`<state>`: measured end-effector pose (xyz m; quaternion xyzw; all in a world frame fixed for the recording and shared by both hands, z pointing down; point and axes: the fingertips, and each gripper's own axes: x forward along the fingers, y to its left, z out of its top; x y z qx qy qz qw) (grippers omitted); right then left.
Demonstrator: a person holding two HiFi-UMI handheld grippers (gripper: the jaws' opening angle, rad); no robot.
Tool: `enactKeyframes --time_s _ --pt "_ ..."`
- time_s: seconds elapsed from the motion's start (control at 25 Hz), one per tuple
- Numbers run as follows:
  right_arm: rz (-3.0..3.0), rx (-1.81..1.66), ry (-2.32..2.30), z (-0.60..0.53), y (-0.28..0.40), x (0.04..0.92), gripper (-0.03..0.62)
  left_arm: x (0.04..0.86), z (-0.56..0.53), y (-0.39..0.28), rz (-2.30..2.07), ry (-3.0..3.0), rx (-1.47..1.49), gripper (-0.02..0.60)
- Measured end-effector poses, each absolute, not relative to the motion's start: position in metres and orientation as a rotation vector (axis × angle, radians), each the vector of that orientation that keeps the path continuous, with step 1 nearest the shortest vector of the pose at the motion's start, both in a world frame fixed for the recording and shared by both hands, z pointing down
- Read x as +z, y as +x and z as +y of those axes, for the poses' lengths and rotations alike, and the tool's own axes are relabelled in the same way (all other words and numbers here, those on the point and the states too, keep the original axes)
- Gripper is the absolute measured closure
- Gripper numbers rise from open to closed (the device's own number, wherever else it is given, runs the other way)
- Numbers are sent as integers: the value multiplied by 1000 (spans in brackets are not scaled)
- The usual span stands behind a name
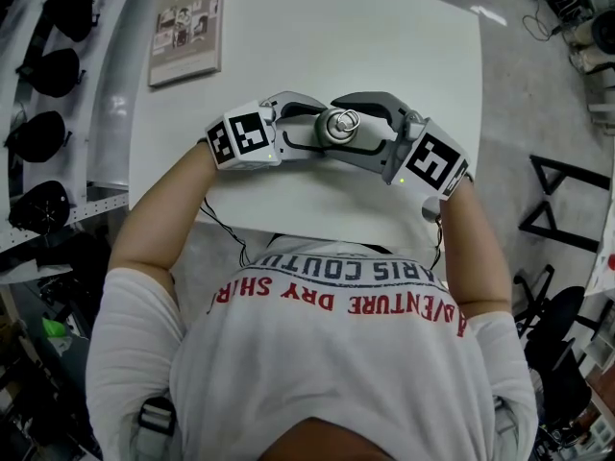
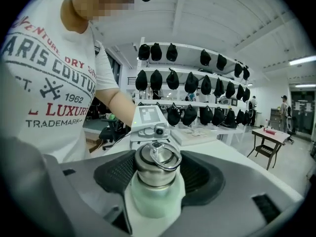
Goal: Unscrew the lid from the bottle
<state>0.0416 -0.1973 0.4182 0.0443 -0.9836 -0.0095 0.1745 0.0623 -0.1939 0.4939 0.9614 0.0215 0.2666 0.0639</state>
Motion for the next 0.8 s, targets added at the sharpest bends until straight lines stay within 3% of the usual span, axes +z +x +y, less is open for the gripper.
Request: enactKeyframes --time_s 0.16,0.8 --pt "-2828 25 233 -197 46 413 293 493 -192 64 -77 2894 727 256" --pt "-2748 42 707 -206 56 418 293 496 -192 69 -625 2832 635 256"
